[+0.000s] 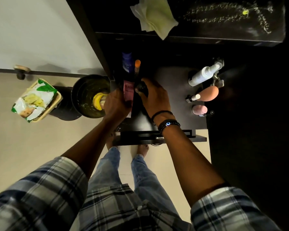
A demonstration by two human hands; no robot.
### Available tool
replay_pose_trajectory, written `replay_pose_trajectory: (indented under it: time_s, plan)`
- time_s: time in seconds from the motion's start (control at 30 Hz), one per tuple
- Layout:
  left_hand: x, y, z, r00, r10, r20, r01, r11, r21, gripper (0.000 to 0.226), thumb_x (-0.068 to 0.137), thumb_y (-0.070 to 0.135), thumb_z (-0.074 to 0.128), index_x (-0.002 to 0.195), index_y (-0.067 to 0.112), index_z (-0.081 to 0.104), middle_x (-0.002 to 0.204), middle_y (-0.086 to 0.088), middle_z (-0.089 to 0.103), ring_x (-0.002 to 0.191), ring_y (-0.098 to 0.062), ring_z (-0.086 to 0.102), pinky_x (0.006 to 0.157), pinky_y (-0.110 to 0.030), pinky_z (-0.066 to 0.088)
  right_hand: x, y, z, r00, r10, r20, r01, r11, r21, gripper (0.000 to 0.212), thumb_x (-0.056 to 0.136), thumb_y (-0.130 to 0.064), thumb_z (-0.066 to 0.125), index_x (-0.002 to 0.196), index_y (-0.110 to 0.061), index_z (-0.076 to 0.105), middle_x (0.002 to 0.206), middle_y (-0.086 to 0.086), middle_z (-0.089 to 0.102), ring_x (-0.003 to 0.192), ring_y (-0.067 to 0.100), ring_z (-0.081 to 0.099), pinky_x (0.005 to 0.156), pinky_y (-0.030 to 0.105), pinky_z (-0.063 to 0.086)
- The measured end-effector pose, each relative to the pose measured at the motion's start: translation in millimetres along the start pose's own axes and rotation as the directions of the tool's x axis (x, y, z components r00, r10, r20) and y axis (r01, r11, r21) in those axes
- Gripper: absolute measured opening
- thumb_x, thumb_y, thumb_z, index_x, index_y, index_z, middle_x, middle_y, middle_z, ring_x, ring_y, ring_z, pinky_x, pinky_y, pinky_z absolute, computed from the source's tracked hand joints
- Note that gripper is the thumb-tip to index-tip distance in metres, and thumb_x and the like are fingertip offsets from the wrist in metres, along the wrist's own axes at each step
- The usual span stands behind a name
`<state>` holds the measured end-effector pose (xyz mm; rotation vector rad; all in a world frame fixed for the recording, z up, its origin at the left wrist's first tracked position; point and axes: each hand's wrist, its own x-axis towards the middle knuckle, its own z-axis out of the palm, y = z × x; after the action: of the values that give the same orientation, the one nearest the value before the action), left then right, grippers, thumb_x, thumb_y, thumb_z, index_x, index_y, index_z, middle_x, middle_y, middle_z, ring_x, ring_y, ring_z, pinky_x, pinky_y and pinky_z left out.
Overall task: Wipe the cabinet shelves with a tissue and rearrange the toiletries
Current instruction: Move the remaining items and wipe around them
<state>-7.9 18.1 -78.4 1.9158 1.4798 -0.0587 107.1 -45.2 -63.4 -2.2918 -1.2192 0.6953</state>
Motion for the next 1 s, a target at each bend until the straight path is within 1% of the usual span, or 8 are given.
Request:
replay_pose_trajectory:
  time_s: [0.1, 0.2, 0.3, 0.43, 0.53, 0.73, 0.87, 1.0]
  plan:
    - [-2, 6, 5, 1.0, 0.015, -0.002, -0.015, 0.999, -0.046, 0.016, 0.086, 0.02, 0.06, 0.094, 0.006, 0.06, 0.087, -0.013, 0.064, 0.08, -0.031, 0.062, 0.073, -0.042, 0.054, -5, 6, -9, 0.998, 0.048, -0.034, -0.048, 0.999, 0.015, 0.038, 0.09, -0.021, 0.061, 0.126, -0.011, 0.055, 0.119, 0.012, 0.062, 0.109, 0.028, 0.058, 0.092, 0.035, 0.05]
    - [-6, 15, 15, 0.999, 0.036, 0.035, -0.033, 0.997, -0.075, 0.023, 0.088, 0.03, 0.056, 0.095, 0.009, 0.061, 0.086, -0.011, 0.066, 0.075, -0.029, 0.063, 0.066, -0.037, 0.053, -16, 15, -26, 0.974, 0.094, -0.207, -0.095, 0.995, 0.007, 0.025, 0.088, -0.021, 0.064, 0.109, -0.009, 0.062, 0.105, 0.011, 0.065, 0.093, 0.028, 0.063, 0.076, 0.026, 0.047]
    - [-7, 40, 31, 0.989, 0.045, 0.143, -0.034, 0.997, -0.074, 0.028, 0.092, 0.031, 0.05, 0.1, 0.006, 0.061, 0.089, -0.012, 0.065, 0.081, -0.029, 0.062, 0.07, -0.037, 0.051, -35, 34, -49, 0.931, 0.153, -0.331, -0.154, 0.988, 0.023, 0.015, 0.082, -0.017, 0.066, 0.094, -0.008, 0.062, 0.095, 0.011, 0.064, 0.086, 0.03, 0.061, 0.074, 0.032, 0.046]
    - [-5, 83, 54, 0.969, 0.072, 0.236, -0.069, 0.997, -0.021, 0.027, 0.093, 0.019, 0.05, 0.115, 0.006, 0.058, 0.116, -0.018, 0.062, 0.106, -0.036, 0.06, 0.083, -0.037, 0.049, -61, 65, -68, 0.913, 0.203, -0.355, -0.241, 0.968, -0.066, 0.023, 0.084, -0.02, 0.064, 0.102, -0.006, 0.061, 0.105, 0.013, 0.06, 0.093, 0.032, 0.06, 0.082, 0.038, 0.05]
    - [-1, 102, 73, 0.949, 0.103, 0.297, -0.095, 0.995, -0.042, 0.029, 0.089, 0.016, 0.053, 0.118, 0.009, 0.055, 0.119, -0.016, 0.061, 0.107, -0.035, 0.059, 0.087, -0.036, 0.051, -75, 81, -73, 0.911, 0.226, -0.346, -0.287, 0.948, -0.136, 0.04, 0.083, -0.016, 0.065, 0.122, -0.009, 0.057, 0.119, 0.013, 0.059, 0.105, 0.032, 0.059, 0.092, 0.04, 0.051]
    - [10, 123, 97, 0.922, 0.159, 0.353, -0.169, 0.986, -0.002, 0.034, 0.088, 0.017, 0.057, 0.122, 0.01, 0.054, 0.125, -0.014, 0.059, 0.113, -0.035, 0.057, 0.088, -0.037, 0.048, -83, 91, -70, 0.909, 0.186, -0.374, -0.291, 0.924, -0.249, 0.038, 0.08, -0.009, 0.067, 0.117, -0.01, 0.058, 0.1, 0.014, 0.064, 0.089, 0.035, 0.057, 0.068, 0.039, 0.052]
    - [14, 128, 101, 0.907, 0.216, 0.363, -0.228, 0.974, -0.009, 0.034, 0.088, 0.016, 0.06, 0.121, 0.009, 0.054, 0.123, -0.014, 0.061, 0.112, -0.032, 0.058, 0.077, -0.031, 0.043, -78, 96, -68, 0.903, 0.184, -0.388, -0.322, 0.888, -0.329, 0.034, 0.075, -0.008, 0.072, 0.107, -0.013, 0.062, 0.105, 0.009, 0.065, 0.085, 0.03, 0.056, 0.064, 0.037, 0.054]
    - [9, 122, 102, 0.892, 0.304, 0.336, -0.316, 0.949, -0.02, 0.042, 0.086, 0.013, 0.057, 0.127, 0.013, 0.051, 0.128, -0.013, 0.056, 0.117, -0.032, 0.053, 0.091, -0.035, 0.043, -72, 101, -64, 0.9, 0.177, -0.398, -0.338, 0.861, -0.381, 0.032, 0.072, -0.007, 0.076, 0.102, -0.012, 0.066, 0.102, 0.009, 0.065, 0.082, 0.029, 0.057, 0.06, 0.037, 0.056]
